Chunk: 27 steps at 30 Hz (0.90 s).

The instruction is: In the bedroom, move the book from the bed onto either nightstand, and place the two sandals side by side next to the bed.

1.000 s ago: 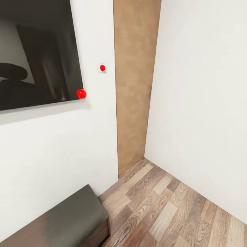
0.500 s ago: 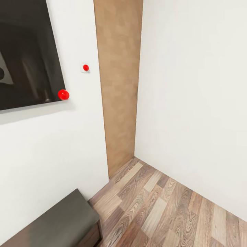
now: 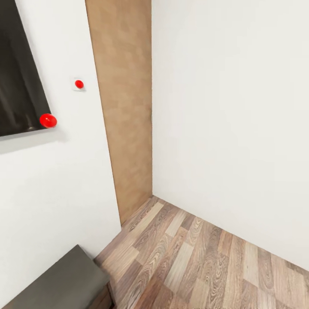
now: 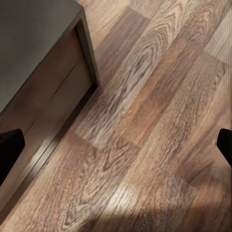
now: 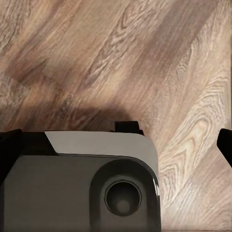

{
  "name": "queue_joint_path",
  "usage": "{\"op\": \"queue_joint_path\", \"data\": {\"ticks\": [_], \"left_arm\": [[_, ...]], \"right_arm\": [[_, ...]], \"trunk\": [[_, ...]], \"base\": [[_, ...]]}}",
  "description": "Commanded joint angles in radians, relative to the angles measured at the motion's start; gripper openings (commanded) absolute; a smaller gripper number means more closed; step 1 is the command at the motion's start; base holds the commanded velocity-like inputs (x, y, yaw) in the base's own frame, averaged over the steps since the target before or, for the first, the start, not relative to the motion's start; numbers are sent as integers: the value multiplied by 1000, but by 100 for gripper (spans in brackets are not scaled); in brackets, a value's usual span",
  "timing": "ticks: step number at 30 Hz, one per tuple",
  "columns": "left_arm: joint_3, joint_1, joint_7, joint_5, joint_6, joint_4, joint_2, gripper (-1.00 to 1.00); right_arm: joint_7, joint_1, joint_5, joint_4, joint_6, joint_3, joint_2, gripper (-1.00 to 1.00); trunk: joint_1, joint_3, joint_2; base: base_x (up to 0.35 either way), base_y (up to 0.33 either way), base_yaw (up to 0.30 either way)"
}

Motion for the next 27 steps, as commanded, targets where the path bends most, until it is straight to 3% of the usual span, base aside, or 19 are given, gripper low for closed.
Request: {"op": "queue_joint_path", "data": {"ticks": [1,12,27], "left_arm": [[0,0,1,-3,-3,1,0,100],[3,0,1,-2,-3,0,0,100],[3,0,1,0,-3,0,0,100]], "right_arm": [[1,0,-1,0,-3,-2,0,100],[1,0,-1,0,-3,-2,0,100],[1,0,-1,0,-3,-2,0,100]], "trunk": [[0,-1,0],[0,-1,0],[0,-1,0]], "base": [[0,0,-284],[154,0,-284],[56,0,-284]]}}
